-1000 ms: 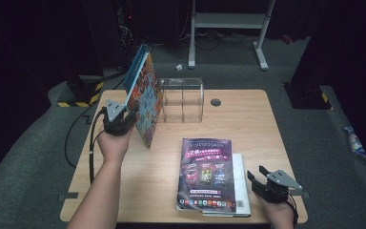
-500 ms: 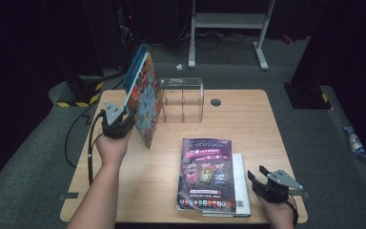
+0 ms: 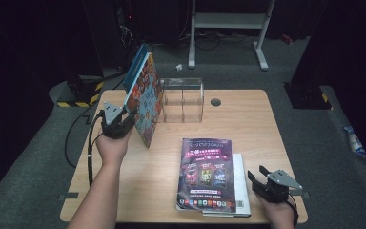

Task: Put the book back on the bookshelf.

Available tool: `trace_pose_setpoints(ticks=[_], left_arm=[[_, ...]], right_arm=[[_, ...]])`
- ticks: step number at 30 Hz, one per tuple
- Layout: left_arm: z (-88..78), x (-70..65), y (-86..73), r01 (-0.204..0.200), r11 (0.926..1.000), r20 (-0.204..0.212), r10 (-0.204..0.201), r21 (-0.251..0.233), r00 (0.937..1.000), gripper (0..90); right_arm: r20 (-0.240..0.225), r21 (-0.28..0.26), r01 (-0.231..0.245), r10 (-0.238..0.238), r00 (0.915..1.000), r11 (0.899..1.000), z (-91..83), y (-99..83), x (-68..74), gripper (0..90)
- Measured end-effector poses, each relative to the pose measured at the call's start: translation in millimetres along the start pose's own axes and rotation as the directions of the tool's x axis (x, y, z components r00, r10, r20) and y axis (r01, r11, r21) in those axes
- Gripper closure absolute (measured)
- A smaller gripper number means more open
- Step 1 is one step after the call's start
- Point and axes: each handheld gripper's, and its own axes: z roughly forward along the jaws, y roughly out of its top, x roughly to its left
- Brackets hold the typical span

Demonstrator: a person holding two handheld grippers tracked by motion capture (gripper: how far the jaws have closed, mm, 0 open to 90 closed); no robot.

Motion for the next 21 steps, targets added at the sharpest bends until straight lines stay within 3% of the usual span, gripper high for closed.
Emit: trace_pose_setpoints(ticks=[8, 14, 21], left_arm=[[0.1, 0.8, -5.0, 0.022, 0.9997, 0.008, -0.022, 0.011, 0.9997, 58.1], [-1.3, 0.3, -10.7, 0.048, 0.9984, 0.034, -0.049, 0.03, 0.9982, 48.2], [-6.8, 1.4, -21.5, 0.058, 0.9972, 0.029, -0.059, 0.048, 0.9978, 34.7]], right_arm=[[-0.001, 0.001, 0.0, 0.0, 1.0, 1.0, 0.2, 0.1, -0.3, 45.2], [-0.002, 0.003, -0.001, 0.001, 1.0, 1.0, 0.3, 0.2, -0.5, 44.7], [-0.001, 0.004, -0.003, 0.003, 1.0, 1.0, 0.4, 0.3, -0.4, 44.3]])
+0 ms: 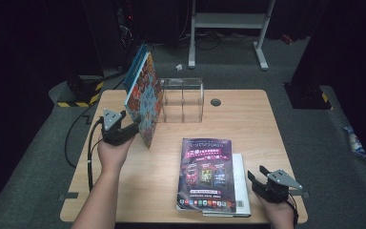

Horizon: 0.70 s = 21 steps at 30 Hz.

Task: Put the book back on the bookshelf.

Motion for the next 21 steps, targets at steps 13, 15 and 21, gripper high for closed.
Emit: trace_pose_setpoints(ticks=[13, 15, 21], left_arm=[[-16.1, 0.6, -27.2, 0.019, 0.9986, 0.04, -0.021, 0.049, 0.999, 22.1], [-18.8, 0.3, -32.9, 0.019, 0.9981, 0.048, -0.021, 0.059, 0.9986, 22.0], [-27.6, -4.7, -51.0, 0.002, 0.9963, 0.063, -0.007, 0.085, 0.998, 17.2]], right_arm=[[-0.001, 0.006, 0.002, -0.002, 1.0, 1.0, 0.5, 0.3, 0.4, 44.3], [0.0, 0.006, 0.003, -0.003, 1.0, 1.0, 0.7, 0.3, 0.3, 44.3], [0.0, 0.012, 0.0, 0.0, 1.0, 1.0, 1.1, 0.4, 0.4, 44.3]])
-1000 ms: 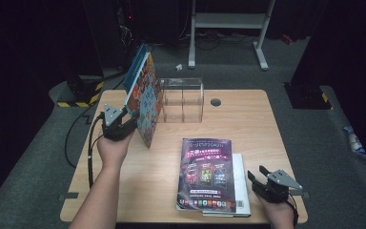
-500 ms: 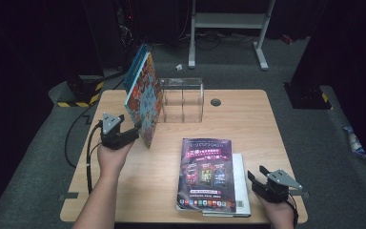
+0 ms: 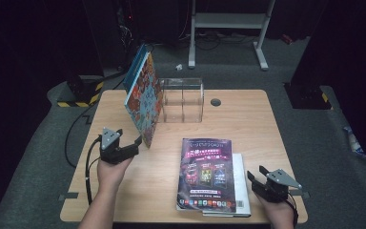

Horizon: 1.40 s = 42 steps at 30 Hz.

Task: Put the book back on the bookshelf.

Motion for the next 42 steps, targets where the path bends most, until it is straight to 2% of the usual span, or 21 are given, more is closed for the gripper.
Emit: trace_pose_setpoints(ticks=[2, 8, 13, 16, 20, 22, 25, 27, 31, 32, 35, 38, 39, 41, 42], left_arm=[[-1.6, -3.3, -6.4, -0.007, 0.9999, 0.007, 0.007, 0.01, 1.0, 15.5], [-6.5, -14.7, -28.7, 0.004, 0.9987, 0.045, -0.006, 0.05, 0.999, 13.8], [-7.2, -29.1, -49.7, -0.007, 0.9937, 0.091, -0.003, 0.112, 0.9959, 12.4], [-6.3, -36.7, -59.9, -0.023, 0.9873, 0.114, 0.005, 0.157, 0.9934, 10.6], [-5.3, -44.3, -69.7, -0.067, 0.9769, 0.122, 0.043, 0.203, 0.9916, 9.1], [-3.6, -47.8, -74.2, -0.107, 0.9669, 0.134, 0.077, 0.232, 0.988, 8.4], [-2.1, -51.7, -79.9, -0.113, 0.9611, 0.157, 0.075, 0.252, 0.9848, 8.5], [-1.6, -54.7, -83.2, -0.125, 0.9562, 0.183, 0.077, 0.265, 0.98, 9.5], [-2.9, -63.2, -83.2, -0.117, 0.965, 0.215, 0.066, 0.235, 0.9743, 11.9], [-2.8, -66.6, -81.7, -0.106, 0.967, 0.225, 0.053, 0.232, 0.973, 12.1], [0.9, -77.8, -74.0, -0.119, 0.9681, 0.257, 0.061, 0.22, 0.9646, 12.6], [6.3, -91.6, -68.8, -0.108, 0.9726, 0.302, 0.042, 0.206, 0.9523, 13.7], [8.6, -98.6, -67.4, -0.097, 0.9753, 0.326, 0.028, 0.198, 0.9451, 13.8], [11.5, -107.4, -66.0, -0.104, 0.978, 0.349, 0.036, 0.18, 0.9366, 13.9], [13.6, -113.2, -65.7, -0.093, 0.9801, 0.368, 0.022, 0.176, 0.9297, 14.0]], right_arm=[[-0.001, 0.003, 0.002, -0.002, 1.0, 1.0, 0.4, 0.2, 0.0, 44.3], [-0.003, 0.012, 0.001, -0.001, 1.0, 1.0, 1.3, 0.6, 0.2, 43.3], [-0.005, 0.016, 0.006, -0.006, 1.0, 1.0, 1.6, 0.8, 0.2, 41.9], [-0.003, 0.017, 0.007, -0.007, 1.0, 1.0, 2.0, 1.0, 0.4, 41.1], [0.003, 0.013, 0.011, -0.011, 0.9999, 1.0, 1.6, 0.8, 1.0, 39.7], [0.002, 0.011, 0.016, -0.016, 0.9999, 1.0, 1.1, 1.1, 1.2, 38.7], [0.0, -0.002, 0.019, -0.019, 0.9998, 1.0, -0.8, 3.7, 1.9, 37.2], [-0.002, -0.016, 0.018, -0.018, 0.9998, 1.0, -5.3, 7.7, 4.2, 36.7], [-0.036, -0.047, 0.025, -0.026, 0.999, 0.999, -16.7, 20.2, 14.6, 36.1], [-0.042, -0.052, 0.027, -0.029, 0.9987, 0.998, -18.5, 22.8, 17.4, 36.0], [-0.06, -0.061, 0.03, -0.034, 0.9976, 0.998, -22.4, 33.3, 30.4, 34.5], [-0.076, -0.047, 0.049, -0.052, 0.9958, 0.998, -21.5, 43.2, 46.1, 33.5], [-0.078, -0.042, 0.051, -0.054, 0.9955, 0.998, -20.4, 44.7, 49.9, 32.9], [-0.084, -0.016, 0.061, -0.063, 0.9945, 0.998, -15.9, 47.4, 59.3, 32.4], [-0.083, -0.003, 0.062, -0.062, 0.9946, 0.998, -14.2, 47.9, 62.4, 32.2]])
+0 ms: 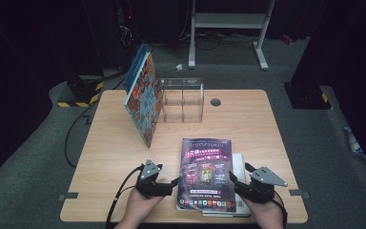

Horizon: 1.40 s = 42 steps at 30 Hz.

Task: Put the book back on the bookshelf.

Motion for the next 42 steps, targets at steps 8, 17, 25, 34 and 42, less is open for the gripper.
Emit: trace_pose_setpoints(ticks=[8, 17, 25, 34, 42], left_arm=[[18.2, -21.7, 4.7, -0.008, 0.9999, 0.078, 0.007, 0.014, 0.9969, 15.8], [26.3, -31.8, 0.1, -0.069, 0.9965, 0.039, 0.067, 0.048, 0.997, 17.5], [22.4, -25.5, -6.2, -0.043, 0.998, -0.023, 0.044, 0.046, 0.9988, 19.7], [20.2, -18.8, -9.5, -0.052, 0.997, -0.041, 0.055, 0.057, 0.9977, 20.1], [19.8, -19.5, -9.7, -0.111, 0.9896, -0.048, 0.116, 0.091, 0.9921, 20.3]], right_arm=[[-0.014, 0.091, 0.005, -0.003, 0.9999, 0.996, 17.5, 5.0, 18.3, 30.0], [-0.017, 0.147, -0.011, 0.013, 0.9998, 0.989, 27.8, 1.0, 25.0, 28.9], [-0.052, 0.198, 0.01, 0.001, 0.9987, 0.98, 34.8, 4.6, 33.7, 32.9], [-0.008, 0.222, -0.088, 0.092, 0.9957, 0.971, 33.1, 4.9, 8.4, 31.1], [-0.041, 0.246, -0.106, 0.12, 0.9919, 0.963, 38.1, 5.9, 11.3, 31.6]])
